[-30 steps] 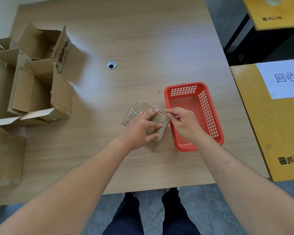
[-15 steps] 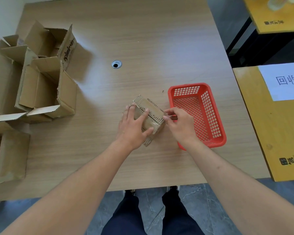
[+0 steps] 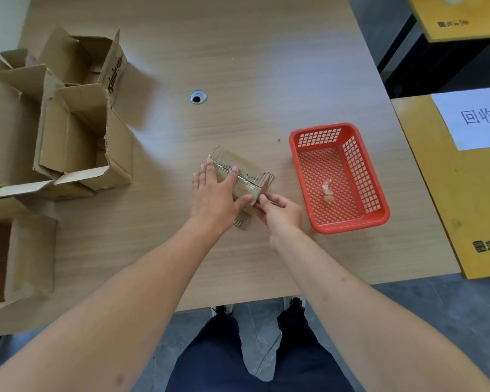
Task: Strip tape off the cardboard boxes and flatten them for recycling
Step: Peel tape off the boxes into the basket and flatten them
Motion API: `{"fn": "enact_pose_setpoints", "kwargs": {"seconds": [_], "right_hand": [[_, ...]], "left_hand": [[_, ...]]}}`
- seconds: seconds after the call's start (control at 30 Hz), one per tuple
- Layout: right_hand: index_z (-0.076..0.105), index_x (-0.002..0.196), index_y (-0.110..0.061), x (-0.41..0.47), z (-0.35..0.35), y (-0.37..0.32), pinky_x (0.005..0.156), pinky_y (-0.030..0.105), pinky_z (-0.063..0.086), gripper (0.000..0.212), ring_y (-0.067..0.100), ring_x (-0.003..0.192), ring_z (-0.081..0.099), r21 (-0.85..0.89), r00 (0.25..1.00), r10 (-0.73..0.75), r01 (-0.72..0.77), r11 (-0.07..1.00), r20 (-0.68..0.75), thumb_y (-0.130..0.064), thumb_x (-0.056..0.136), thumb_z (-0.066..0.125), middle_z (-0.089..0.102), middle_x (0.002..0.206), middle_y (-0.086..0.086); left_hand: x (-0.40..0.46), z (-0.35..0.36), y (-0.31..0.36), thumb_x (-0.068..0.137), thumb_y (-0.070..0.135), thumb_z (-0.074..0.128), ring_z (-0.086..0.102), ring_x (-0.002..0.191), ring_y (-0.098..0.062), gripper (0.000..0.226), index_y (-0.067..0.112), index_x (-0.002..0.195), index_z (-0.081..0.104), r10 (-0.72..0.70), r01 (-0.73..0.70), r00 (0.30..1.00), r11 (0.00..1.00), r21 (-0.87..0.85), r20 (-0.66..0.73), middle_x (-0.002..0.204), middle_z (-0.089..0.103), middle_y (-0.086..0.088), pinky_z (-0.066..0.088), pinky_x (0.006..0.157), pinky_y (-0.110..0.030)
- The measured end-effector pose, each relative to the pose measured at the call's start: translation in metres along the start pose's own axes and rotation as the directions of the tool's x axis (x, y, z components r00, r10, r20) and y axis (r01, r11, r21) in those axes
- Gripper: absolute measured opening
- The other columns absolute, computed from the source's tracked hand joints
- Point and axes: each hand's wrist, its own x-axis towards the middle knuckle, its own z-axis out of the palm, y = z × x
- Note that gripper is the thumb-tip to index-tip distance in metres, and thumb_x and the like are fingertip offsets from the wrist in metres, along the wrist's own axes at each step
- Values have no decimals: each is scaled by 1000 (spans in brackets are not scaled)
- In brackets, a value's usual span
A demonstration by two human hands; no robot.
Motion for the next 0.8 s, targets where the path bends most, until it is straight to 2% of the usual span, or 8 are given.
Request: {"fn": "enact_pose_setpoints", "kwargs": {"seconds": [0.13, 0.27, 0.37, 0.47, 0.57, 0.6, 0.67, 0.8], "right_hand": [[69, 95, -3, 3, 7, -5, 58, 21, 57, 12, 19, 69, 68, 153, 977, 211, -207, 966, -12, 8, 92, 68, 72, 90, 13], [63, 86, -8, 11, 12, -11, 39, 15, 48, 17, 7, 39, 60, 87, 938, 347, -348, 934, 21, 1, 100, 59, 67, 73, 5], [64, 88, -7, 7, 14, -15, 39, 21, 52, 14, 13, 54, 65, 32, 945, 327, -327, 945, -13, 0, 100, 60, 69, 71, 7], [65, 84, -6, -1, 12, -12, 52, 27, 60, 14, 18, 63, 66, 5, 973, 219, -219, 976, -68, 4, 94, 68, 70, 79, 12], [74, 81, -17, 5, 6, 3, 78, 45, 64, 14, 19, 74, 75, -269, 980, -174, 143, 953, -97, -5, 86, 76, 77, 84, 4], [77, 88, -20, 7, 3, 7, 84, 46, 63, 12, 16, 81, 76, -373, 951, -305, 263, 890, -57, -9, 84, 76, 79, 88, -1], [77, 112, -19, 6, 2, 12, 93, 42, 60, 27, 11, 94, 75, -472, 905, -424, 383, 794, 20, -8, 87, 74, 78, 102, -5], [70, 131, -18, 7, 6, 17, 98, 35, 56, 44, 5, 103, 71, -449, 846, -531, 494, 744, 51, -5, 89, 71, 72, 114, -14]], "left_hand": [[0, -5, -5, 92, 68, 55, 3, 156, -37, 78, 37, 158, 29, 34, -34, 999, 999, -36, 12, 166, 6, -22, 3, 127, -45], [1, -9, -4, 90, 65, 61, 6, 155, -38, 77, 36, 156, 33, 44, -43, 999, 997, -58, 19, 166, 10, -22, 6, 127, -45], [2, -12, -5, 90, 64, 63, 5, 155, -38, 78, 36, 156, 34, 47, -44, 998, 995, -87, 29, 166, 9, -21, 11, 126, -45], [4, -12, -5, 90, 63, 63, 3, 156, -37, 78, 36, 156, 33, 48, -42, 997, 993, -110, 52, 166, 7, -20, 18, 124, -46], [7, -13, -6, 90, 63, 63, 2, 156, -37, 78, 36, 156, 33, 48, -40, 997, 991, -127, 64, 167, 6, -19, 18, 124, -46], [8, -13, -6, 90, 64, 63, 1, 156, -37, 79, 36, 157, 32, 50, -41, 997, 991, -130, 65, 167, 6, -20, 17, 124, -45], [10, -14, -7, 88, 68, 61, 0, 156, -37, 84, 36, 158, 29, 60, -53, 996, 991, -122, 60, 167, 4, -20, 15, 125, -45], [15, -18, -10, 72, 81, 66, 3, 156, -34, 104, 38, 159, 27, 78, -73, 995, 994, -81, 61, 168, 5, -19, 17, 125, -45]]}}
